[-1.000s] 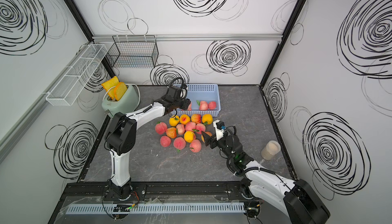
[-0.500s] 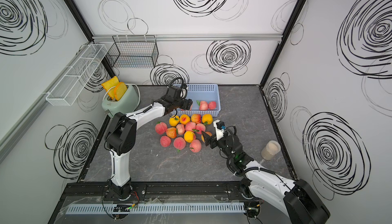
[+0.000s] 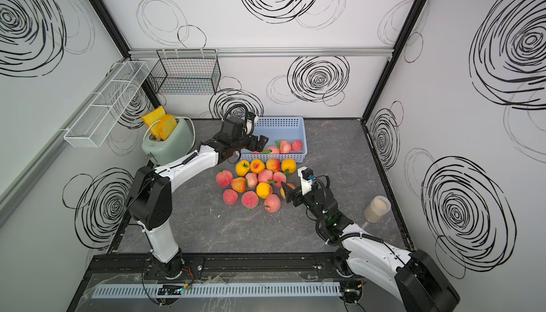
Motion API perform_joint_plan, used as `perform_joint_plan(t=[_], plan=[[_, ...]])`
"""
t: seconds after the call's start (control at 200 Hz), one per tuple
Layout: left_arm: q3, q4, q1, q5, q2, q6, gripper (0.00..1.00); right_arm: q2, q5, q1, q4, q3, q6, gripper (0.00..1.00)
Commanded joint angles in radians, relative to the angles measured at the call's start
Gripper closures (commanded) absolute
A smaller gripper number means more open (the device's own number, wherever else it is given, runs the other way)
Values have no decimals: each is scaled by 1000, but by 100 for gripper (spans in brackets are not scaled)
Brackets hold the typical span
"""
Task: Put the peaches into the basket
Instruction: Place the peach in the basket, then pick up the peach from the center of the board.
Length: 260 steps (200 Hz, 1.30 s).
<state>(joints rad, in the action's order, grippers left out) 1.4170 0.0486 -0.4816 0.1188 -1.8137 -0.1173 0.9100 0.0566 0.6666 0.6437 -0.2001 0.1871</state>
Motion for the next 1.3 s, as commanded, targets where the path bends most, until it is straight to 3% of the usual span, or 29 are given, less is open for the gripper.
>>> perform_joint_plan(t=[0.0,0.21,0.32,0.545,0.715,1.0,1.296], plan=[[-41,-44,25,50,91,3,1,5,20,7,17,9,-5,11],[-138,-4,88,129,229,5,1,35,38,5,-30,-22,3,10],[-177,58,123,172,293,17,3,40,55,0,-150,-89,63,10],[-274,199,164,251,414,84,5,117,-134,-63,-463,-224,200,10],[-400,185,167,362,528,84,5,207,-278,-191,-601,-280,230,10],[-467,175,163,469,596,125,6,343,-403,-263,-654,-347,192,10],[-474,157,159,489,610,97,6,457,-411,-261,-673,-401,193,12]])
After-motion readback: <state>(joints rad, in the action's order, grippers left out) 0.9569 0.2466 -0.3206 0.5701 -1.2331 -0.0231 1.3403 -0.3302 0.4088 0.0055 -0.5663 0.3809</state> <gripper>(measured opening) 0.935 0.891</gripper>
